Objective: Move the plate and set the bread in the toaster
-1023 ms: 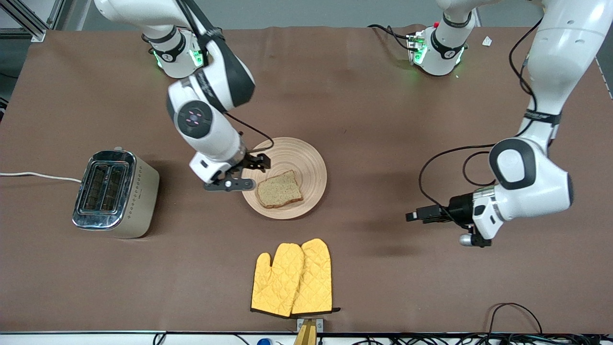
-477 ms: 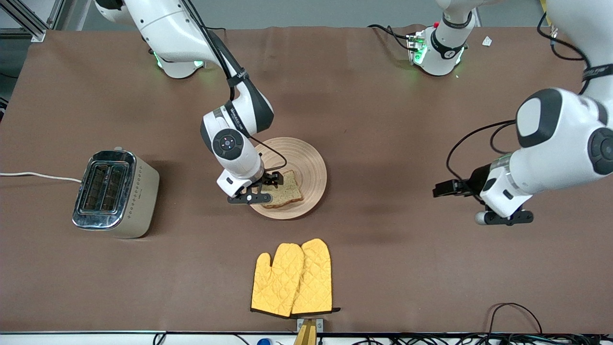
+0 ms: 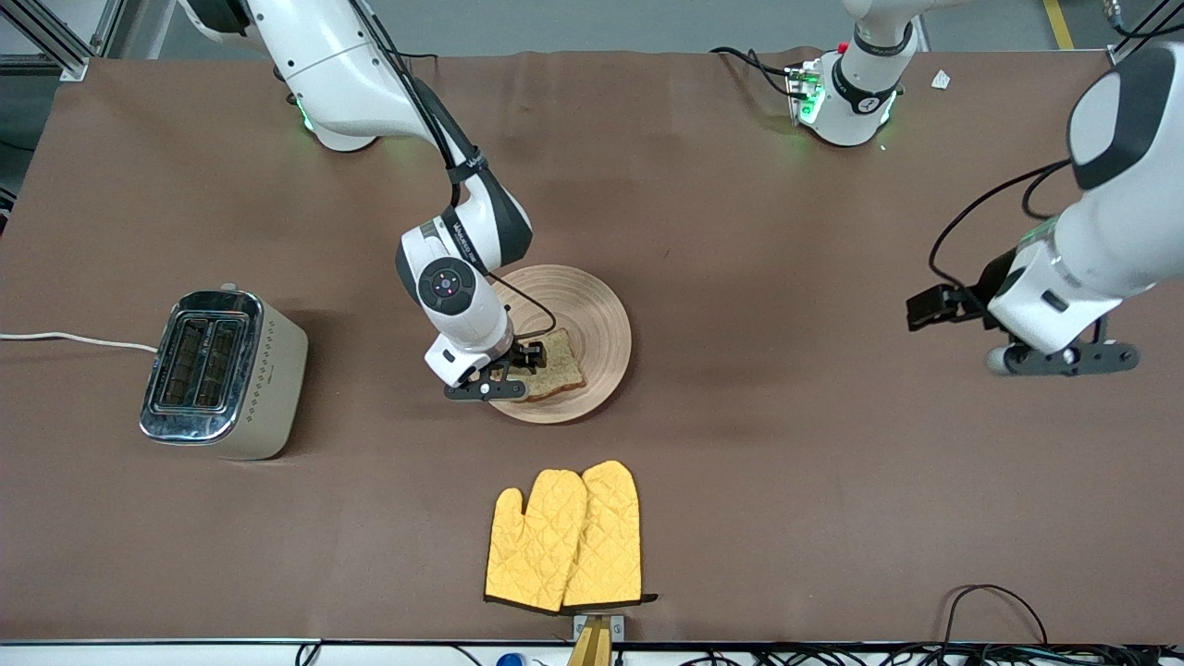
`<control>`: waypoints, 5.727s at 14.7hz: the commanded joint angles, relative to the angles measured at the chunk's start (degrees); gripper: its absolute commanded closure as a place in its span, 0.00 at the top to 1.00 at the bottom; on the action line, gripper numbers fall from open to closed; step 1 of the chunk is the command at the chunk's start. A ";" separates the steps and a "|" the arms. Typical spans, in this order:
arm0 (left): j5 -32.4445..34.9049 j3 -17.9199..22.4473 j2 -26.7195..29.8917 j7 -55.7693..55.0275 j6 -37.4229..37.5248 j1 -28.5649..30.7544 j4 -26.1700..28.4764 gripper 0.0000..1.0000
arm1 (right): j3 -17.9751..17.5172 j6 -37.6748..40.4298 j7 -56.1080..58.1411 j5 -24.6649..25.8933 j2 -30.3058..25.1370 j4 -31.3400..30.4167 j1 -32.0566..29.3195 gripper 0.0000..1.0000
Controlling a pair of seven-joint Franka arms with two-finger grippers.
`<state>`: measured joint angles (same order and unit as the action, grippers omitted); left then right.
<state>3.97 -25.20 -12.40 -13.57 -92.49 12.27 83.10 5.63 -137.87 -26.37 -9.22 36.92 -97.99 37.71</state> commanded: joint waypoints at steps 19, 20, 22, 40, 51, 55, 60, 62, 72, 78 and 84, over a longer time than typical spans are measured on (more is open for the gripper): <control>-1.60 14.56 15.66 5.92 8.54 -9.72 6.20 1.00 | 5.26 29.80 -3.16 13.58 -8.79 9.80 0.52 0.00; -1.60 14.56 15.66 6.27 9.34 -9.64 6.11 1.00 | 5.96 35.24 -2.81 16.22 -8.79 13.23 0.43 0.00; -1.60 14.47 15.66 6.97 9.43 -9.72 6.11 1.00 | 6.41 43.70 -1.58 22.28 -8.79 19.21 -0.53 0.00; -3.01 14.47 15.48 9.88 10.40 -9.72 6.20 1.00 | 18.19 53.41 8.81 43.85 -8.44 16.08 -8.44 0.00; -3.01 14.47 15.22 9.96 10.49 -9.64 6.28 1.00 | 18.10 53.32 -5.61 29.63 -7.39 13.70 -8.44 0.00; -2.92 14.47 14.87 9.96 10.40 -9.72 6.20 1.00 | 17.93 53.67 -7.73 27.59 -7.30 14.57 -7.04 0.00; -2.92 14.47 14.78 9.96 10.40 -9.72 6.20 1.00 | 17.92 52.80 -5.54 26.27 -7.30 15.11 -9.31 0.00; -3.01 14.47 14.78 9.96 10.40 -9.72 6.20 1.00 | 17.92 49.73 2.68 26.09 -7.30 15.02 -12.91 0.01; -2.92 14.47 14.07 9.88 10.22 -9.72 6.20 1.00 | 17.84 45.40 6.60 24.42 -6.15 14.75 -15.39 0.96; -2.83 14.56 14.07 9.44 10.22 -9.72 6.02 1.00 | 18.01 46.11 21.53 15.46 -16.16 14.23 -18.98 1.00; -2.83 14.56 14.34 8.82 10.40 -9.64 5.93 1.00 | 18.19 45.05 27.59 9.92 -29.42 7.91 -22.07 1.00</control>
<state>1.74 -10.97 1.43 -4.53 -82.64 2.77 89.34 24.57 -91.59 -0.66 2.17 14.17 -84.54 16.28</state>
